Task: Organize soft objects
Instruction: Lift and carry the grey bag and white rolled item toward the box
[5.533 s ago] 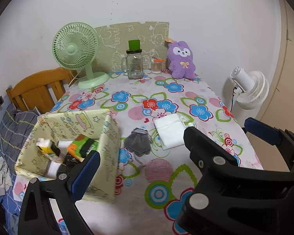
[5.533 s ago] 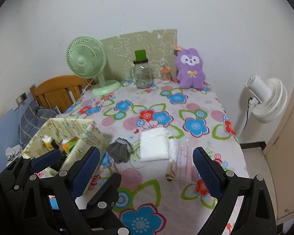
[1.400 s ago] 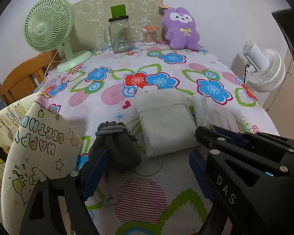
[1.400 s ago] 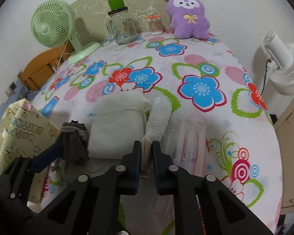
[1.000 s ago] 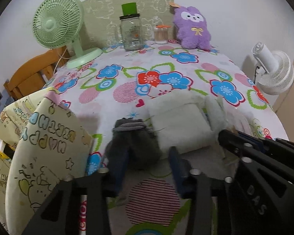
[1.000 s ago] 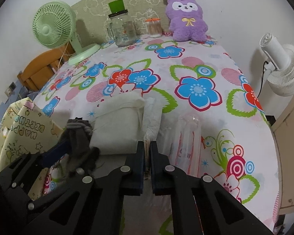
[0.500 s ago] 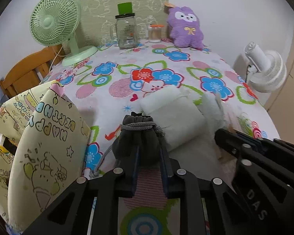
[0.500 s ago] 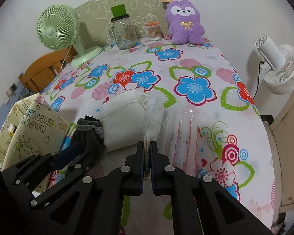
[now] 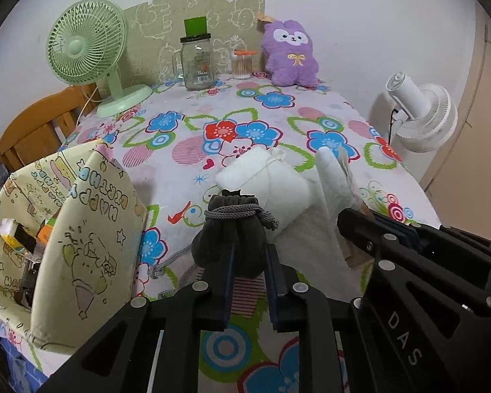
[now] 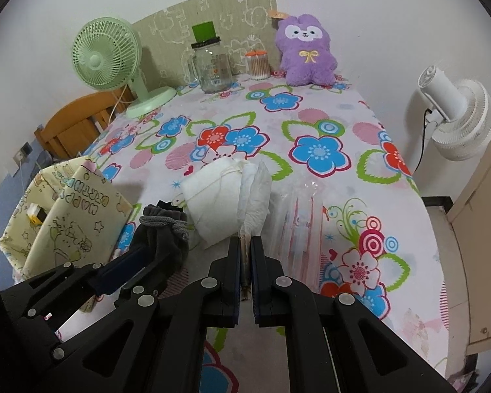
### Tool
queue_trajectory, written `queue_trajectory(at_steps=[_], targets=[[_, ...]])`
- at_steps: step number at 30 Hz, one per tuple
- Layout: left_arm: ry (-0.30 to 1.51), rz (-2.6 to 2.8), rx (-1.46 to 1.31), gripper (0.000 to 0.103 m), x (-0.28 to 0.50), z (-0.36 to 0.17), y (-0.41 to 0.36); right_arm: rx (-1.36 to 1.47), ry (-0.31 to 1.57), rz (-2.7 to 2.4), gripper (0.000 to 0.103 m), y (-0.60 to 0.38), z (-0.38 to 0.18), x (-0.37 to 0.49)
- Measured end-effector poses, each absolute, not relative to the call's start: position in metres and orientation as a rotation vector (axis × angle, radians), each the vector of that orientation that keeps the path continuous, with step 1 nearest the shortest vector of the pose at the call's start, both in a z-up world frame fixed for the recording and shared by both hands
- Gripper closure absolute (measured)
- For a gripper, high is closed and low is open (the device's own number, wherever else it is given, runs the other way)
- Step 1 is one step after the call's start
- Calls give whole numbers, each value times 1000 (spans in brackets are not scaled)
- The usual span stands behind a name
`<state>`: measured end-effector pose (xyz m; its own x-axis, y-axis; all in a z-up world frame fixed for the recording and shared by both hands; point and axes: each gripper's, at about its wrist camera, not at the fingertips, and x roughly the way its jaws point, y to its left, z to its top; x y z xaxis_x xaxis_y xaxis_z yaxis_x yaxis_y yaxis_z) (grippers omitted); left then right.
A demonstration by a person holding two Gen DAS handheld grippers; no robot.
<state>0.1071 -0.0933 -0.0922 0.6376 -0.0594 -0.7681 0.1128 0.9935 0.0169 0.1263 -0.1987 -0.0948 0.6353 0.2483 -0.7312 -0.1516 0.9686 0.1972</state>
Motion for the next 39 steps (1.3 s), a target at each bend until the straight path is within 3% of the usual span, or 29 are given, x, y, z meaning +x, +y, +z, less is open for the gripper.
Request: queue_trajectory(at_steps=[39], targets=[[692, -175, 83, 88, 52, -2, -79, 110, 660, 174, 95, -188, 1, 56]])
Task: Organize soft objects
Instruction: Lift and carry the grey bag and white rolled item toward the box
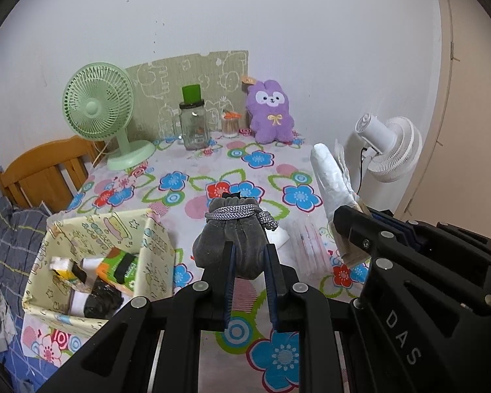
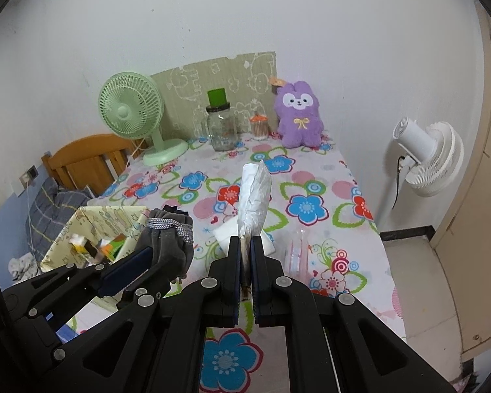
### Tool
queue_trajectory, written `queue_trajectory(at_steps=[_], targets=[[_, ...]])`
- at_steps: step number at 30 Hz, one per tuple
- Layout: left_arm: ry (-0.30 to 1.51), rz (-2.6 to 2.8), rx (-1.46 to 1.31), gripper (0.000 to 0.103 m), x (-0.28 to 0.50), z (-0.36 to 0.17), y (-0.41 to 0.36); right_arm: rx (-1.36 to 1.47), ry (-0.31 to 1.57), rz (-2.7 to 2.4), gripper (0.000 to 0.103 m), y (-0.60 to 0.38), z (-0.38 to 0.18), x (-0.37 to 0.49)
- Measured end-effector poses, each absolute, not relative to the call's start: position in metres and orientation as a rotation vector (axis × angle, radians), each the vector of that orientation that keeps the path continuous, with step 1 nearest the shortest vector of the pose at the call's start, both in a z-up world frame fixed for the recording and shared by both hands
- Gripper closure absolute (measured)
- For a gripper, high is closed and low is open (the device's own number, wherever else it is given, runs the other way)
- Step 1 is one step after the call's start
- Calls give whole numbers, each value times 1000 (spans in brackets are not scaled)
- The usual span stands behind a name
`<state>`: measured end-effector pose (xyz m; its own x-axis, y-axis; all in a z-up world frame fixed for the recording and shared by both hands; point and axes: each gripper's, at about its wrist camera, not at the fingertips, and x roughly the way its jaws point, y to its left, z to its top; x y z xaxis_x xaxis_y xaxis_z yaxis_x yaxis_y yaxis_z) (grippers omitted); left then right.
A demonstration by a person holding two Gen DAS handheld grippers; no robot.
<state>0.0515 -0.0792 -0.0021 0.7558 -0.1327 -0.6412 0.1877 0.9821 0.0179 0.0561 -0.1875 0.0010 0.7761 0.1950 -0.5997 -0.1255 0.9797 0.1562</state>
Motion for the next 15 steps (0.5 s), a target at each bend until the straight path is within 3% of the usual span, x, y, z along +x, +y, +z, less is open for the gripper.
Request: queue_trajectory(at_steps=[15], targets=[[659, -118, 86, 88, 52, 11, -44, 103, 625, 245, 95, -150, 16, 62]])
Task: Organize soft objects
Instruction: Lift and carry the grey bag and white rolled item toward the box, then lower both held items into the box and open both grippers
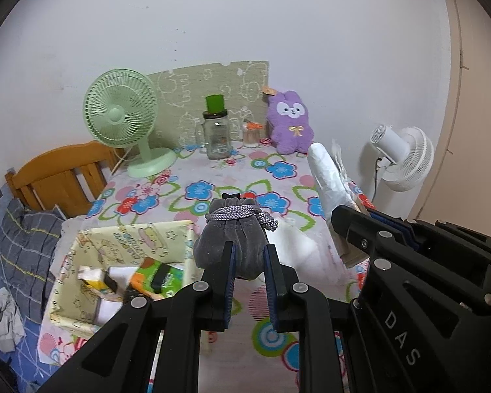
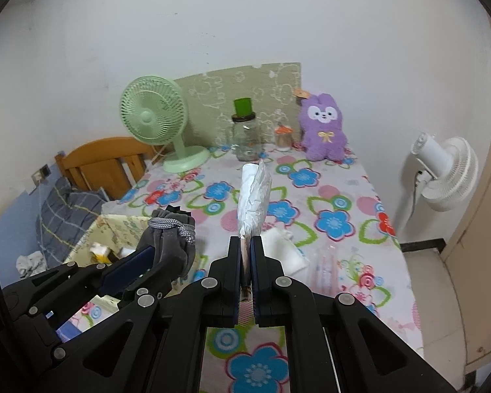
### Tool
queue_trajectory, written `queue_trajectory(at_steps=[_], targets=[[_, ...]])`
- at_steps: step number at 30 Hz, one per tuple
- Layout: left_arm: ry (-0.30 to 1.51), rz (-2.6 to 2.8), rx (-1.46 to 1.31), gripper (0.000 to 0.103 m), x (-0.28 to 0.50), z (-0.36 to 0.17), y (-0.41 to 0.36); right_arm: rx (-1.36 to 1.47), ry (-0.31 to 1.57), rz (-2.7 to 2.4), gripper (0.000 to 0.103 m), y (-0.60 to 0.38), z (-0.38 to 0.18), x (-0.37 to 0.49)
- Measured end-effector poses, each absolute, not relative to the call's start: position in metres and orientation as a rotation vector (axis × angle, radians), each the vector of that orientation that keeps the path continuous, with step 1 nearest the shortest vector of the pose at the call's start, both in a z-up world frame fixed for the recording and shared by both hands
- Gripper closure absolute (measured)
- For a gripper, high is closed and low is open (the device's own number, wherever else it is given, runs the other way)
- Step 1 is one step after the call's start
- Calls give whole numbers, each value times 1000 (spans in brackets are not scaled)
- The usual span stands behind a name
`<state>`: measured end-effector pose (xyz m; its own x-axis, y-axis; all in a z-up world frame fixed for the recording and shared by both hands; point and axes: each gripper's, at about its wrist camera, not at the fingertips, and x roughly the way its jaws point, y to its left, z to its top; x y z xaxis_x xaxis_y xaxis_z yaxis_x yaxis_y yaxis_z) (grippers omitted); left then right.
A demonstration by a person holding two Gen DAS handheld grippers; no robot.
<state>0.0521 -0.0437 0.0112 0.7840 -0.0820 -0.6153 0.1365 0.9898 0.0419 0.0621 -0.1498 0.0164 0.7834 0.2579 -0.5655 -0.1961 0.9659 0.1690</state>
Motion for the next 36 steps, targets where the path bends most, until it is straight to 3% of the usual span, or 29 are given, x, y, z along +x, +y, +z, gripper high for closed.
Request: queue_trajectory(at_steps=[36], targets=[[737, 23, 65, 88, 71, -27, 74, 28, 721, 432, 95, -21, -15, 100]])
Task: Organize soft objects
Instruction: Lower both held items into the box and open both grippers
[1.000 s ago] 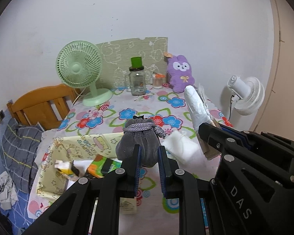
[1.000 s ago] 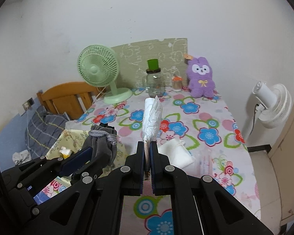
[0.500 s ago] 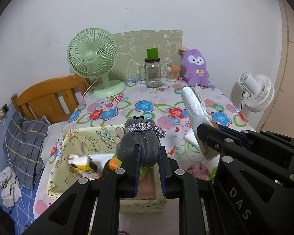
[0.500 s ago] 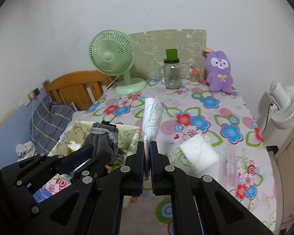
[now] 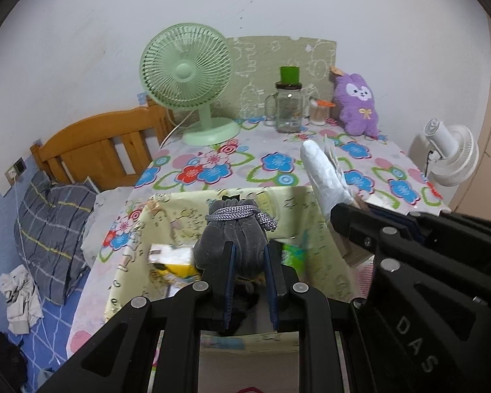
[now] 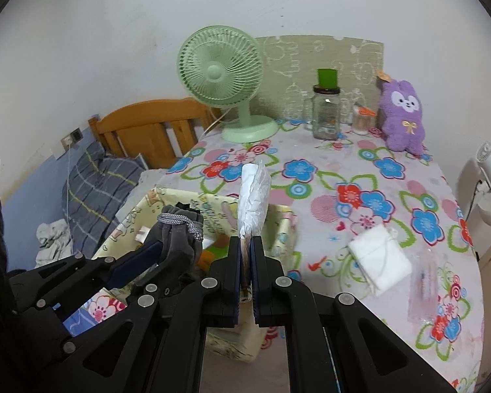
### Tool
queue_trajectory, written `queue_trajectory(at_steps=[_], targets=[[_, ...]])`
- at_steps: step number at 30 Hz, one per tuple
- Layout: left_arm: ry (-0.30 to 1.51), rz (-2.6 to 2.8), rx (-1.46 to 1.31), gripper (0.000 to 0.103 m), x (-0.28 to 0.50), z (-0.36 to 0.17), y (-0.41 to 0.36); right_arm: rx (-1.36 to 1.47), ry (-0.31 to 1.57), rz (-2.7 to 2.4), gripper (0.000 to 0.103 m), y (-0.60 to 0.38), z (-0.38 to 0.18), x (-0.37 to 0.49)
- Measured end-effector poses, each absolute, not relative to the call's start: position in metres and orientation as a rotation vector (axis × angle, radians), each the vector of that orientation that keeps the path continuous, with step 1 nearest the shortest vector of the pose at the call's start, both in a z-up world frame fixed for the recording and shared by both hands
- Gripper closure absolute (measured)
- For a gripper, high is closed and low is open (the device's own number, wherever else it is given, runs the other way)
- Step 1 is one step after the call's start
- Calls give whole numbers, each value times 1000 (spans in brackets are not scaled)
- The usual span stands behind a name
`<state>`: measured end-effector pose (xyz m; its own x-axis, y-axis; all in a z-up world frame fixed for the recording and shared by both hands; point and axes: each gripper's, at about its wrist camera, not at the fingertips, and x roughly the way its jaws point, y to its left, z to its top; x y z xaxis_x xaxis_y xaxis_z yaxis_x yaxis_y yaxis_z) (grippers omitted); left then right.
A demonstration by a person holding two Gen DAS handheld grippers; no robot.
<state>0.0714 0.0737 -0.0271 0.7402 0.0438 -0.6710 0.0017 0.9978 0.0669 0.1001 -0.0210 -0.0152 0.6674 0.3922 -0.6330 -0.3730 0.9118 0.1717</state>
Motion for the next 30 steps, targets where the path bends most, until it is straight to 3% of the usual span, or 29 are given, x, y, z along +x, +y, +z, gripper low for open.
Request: queue_trajectory(at_steps=[16, 19, 30], targets=[[821, 92, 22, 86, 89, -57, 117, -33, 795, 516, 95, 28, -38, 113], [841, 102, 4, 72, 91, -62, 123, -45, 806, 527, 95, 34, -41, 115], [833, 111, -9, 34, 86, -61, 130, -62, 829, 586, 92, 47, -48, 116]])
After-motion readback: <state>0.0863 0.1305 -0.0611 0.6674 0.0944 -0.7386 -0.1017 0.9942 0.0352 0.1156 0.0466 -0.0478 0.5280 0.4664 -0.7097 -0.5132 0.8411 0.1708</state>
